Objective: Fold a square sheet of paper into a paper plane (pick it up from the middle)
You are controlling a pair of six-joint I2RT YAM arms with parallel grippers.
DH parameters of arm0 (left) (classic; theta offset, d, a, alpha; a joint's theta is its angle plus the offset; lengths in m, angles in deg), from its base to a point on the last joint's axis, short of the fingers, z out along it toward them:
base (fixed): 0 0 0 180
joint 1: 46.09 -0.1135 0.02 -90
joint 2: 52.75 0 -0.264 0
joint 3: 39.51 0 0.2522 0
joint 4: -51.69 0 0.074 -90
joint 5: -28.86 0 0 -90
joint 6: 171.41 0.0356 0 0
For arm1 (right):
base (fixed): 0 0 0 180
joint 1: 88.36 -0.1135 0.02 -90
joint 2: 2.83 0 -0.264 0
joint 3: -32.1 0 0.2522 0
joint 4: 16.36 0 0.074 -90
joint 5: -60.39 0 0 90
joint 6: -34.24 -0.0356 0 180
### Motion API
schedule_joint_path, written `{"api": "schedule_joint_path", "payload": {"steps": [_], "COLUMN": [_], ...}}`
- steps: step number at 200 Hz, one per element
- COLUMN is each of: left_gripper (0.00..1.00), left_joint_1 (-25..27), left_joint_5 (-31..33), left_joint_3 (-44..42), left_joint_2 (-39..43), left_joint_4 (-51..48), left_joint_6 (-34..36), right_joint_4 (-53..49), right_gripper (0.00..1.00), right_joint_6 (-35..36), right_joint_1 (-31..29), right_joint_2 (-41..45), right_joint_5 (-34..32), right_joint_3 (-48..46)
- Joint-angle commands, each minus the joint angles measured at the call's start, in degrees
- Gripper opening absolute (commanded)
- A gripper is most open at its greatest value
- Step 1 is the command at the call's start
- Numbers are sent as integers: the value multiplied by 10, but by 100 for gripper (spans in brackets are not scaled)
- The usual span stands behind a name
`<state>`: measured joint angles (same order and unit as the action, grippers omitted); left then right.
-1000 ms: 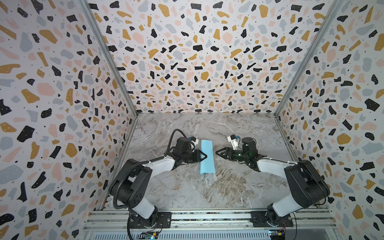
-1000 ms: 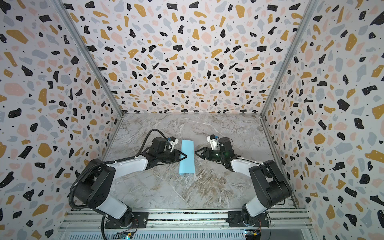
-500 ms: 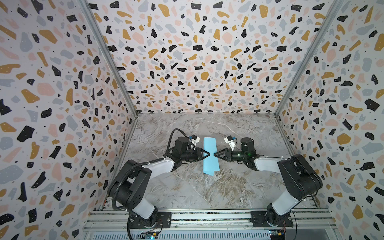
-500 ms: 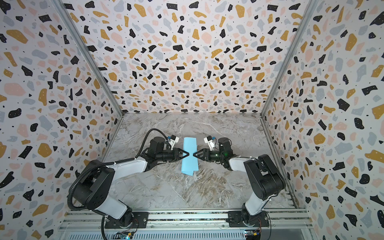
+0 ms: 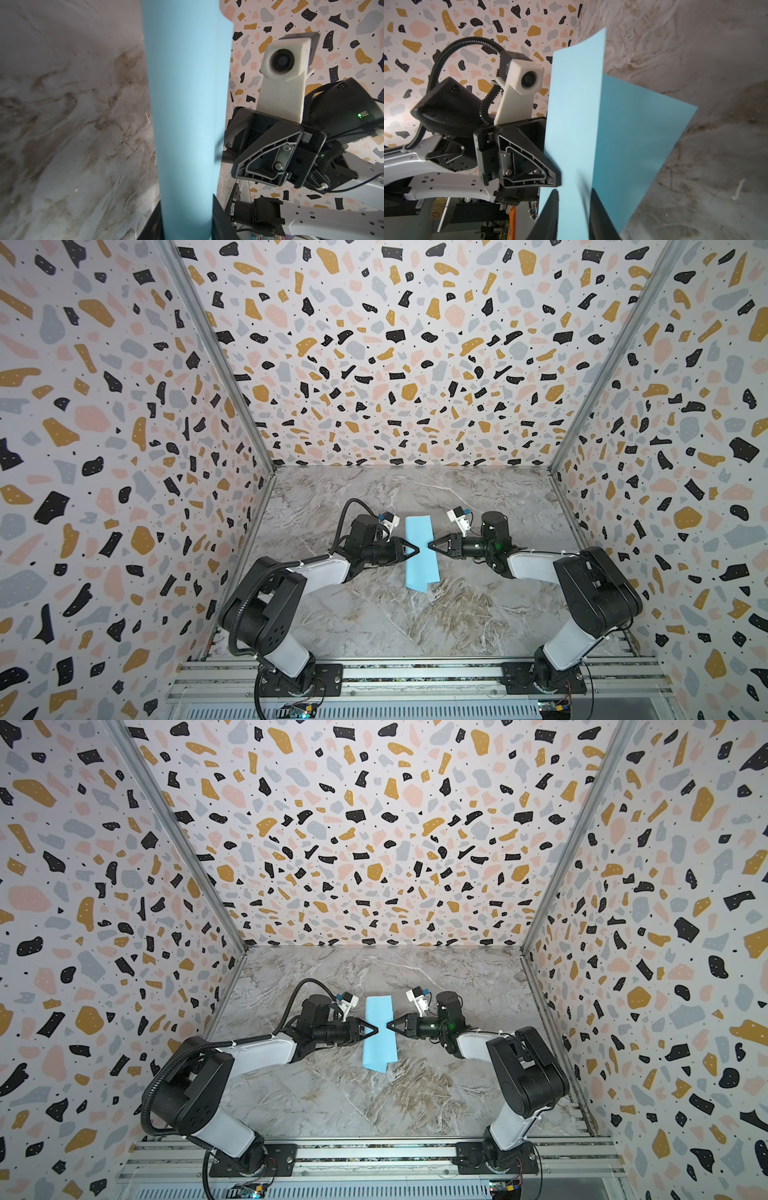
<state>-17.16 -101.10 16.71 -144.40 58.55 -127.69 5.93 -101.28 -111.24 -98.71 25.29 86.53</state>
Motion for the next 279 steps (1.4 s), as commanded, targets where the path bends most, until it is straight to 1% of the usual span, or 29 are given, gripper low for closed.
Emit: {"api": "schedule_joint_path", "payload": {"steps": [1, 27, 47, 67, 78, 100, 112, 137, 165, 186, 207, 230, 237, 279], "left_gripper": [31, 33, 37, 42, 43, 45, 48, 56, 68, 73, 74, 74, 74, 69], "left_joint_1": [0, 0, 0, 0, 0, 0, -1, -1, -1, -1, -1, -1, -1, -1], "left_joint_5": [0, 11, 28, 54, 67, 82, 91, 111, 137, 162, 184, 194, 197, 193], "left_joint_3": [-9, -15, -23, -39, -50, -68, -71, -79, -80, -79, -75, -73, -71, -62], "left_joint_2": [-4, -4, -5, -9, -15, -29, -31, -21, -1, 15, 27, 33, 33, 14], "left_joint_4": [11, 13, 15, 32, 48, 78, 80, 71, 30, -8, -45, -59, -76, -85], "left_joint_6": [3, 2, 0, -3, -8, -21, -21, -14, 6, 24, 39, 45, 48, 51], "right_joint_4": [-11, -44, -72, -80, -77, -70, -73, -65, -75, -85, -100, -130, -139, -181], "right_gripper": [17, 4, 1, 0, 0, 0, 0, 0, 0, 1, 1, 1, 1, 1], "right_joint_6": [11, 28, 38, 36, 27, 10, 4, -12, -13, -5, 8, 28, 33, 60], "right_joint_1": [0, -1, -6, -18, -26, -45, -53, -59, -61, -63, -67, -73, -74, -82], "right_joint_2": [-7, -10, -14, -24, -36, -57, -67, -79, -77, -80, -88, -100, -104, -128], "right_joint_5": [6, -11, -26, -36, -38, -55, -67, -74, -87, -87, -88, -91, -92, -97], "right_joint_3": [18, 20, 23, 24, 28, 35, 38, 36, 32, 36, 47, 71, 78, 115]}}
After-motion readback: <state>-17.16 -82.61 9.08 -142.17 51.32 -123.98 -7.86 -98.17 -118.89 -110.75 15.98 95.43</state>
